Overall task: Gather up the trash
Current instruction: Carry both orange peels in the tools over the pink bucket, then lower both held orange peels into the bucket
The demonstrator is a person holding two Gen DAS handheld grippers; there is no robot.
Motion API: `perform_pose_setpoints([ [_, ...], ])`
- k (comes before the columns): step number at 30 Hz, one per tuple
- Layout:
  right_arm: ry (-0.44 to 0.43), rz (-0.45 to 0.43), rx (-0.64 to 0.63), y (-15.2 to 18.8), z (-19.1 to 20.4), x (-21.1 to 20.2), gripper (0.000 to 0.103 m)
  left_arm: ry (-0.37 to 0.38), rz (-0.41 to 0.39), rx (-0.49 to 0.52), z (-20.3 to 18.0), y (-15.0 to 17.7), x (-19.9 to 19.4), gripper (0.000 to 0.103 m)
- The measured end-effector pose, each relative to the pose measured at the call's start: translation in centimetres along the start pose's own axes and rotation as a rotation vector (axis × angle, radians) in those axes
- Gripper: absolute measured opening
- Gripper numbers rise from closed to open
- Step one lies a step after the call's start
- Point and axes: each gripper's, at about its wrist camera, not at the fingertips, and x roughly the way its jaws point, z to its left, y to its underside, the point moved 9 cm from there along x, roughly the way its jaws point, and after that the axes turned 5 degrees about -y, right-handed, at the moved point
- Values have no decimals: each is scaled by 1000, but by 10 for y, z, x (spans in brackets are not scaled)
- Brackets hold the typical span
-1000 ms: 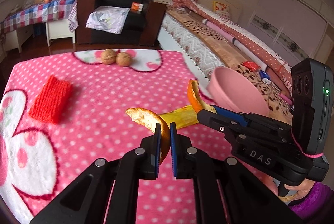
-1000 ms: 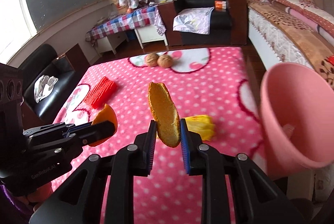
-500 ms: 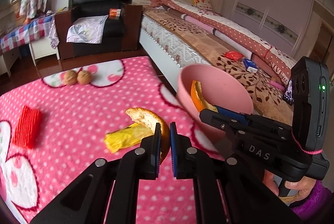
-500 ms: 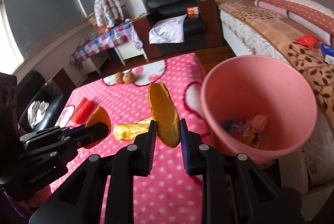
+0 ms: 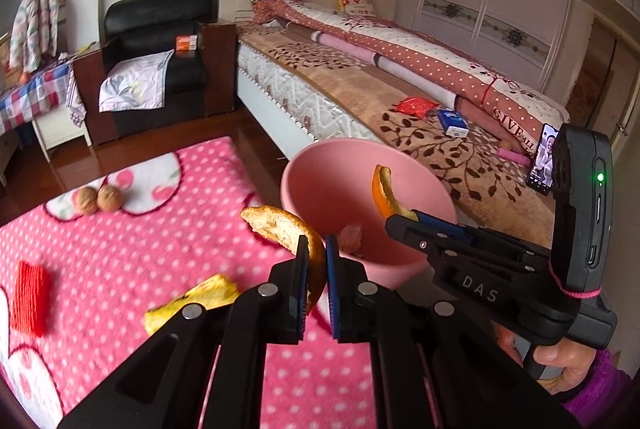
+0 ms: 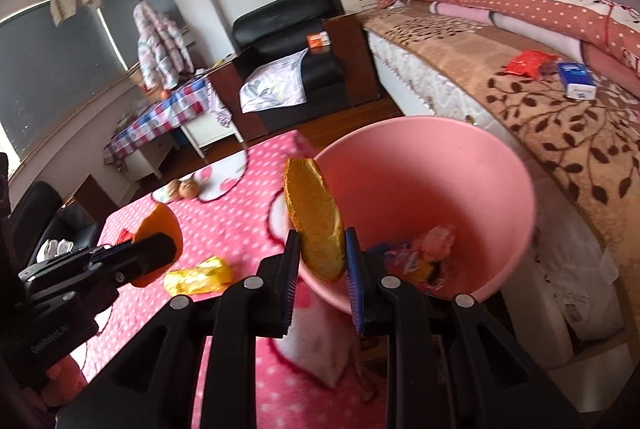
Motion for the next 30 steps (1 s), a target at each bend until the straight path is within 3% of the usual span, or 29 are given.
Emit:
perform_pose_setpoints([
  [13,35,9,67,0,-38,10,23,30,19,50,-36,-14,35,8],
  [30,59,40,103,4,-59,29,23,25,66,51,-41,-14,75,8],
])
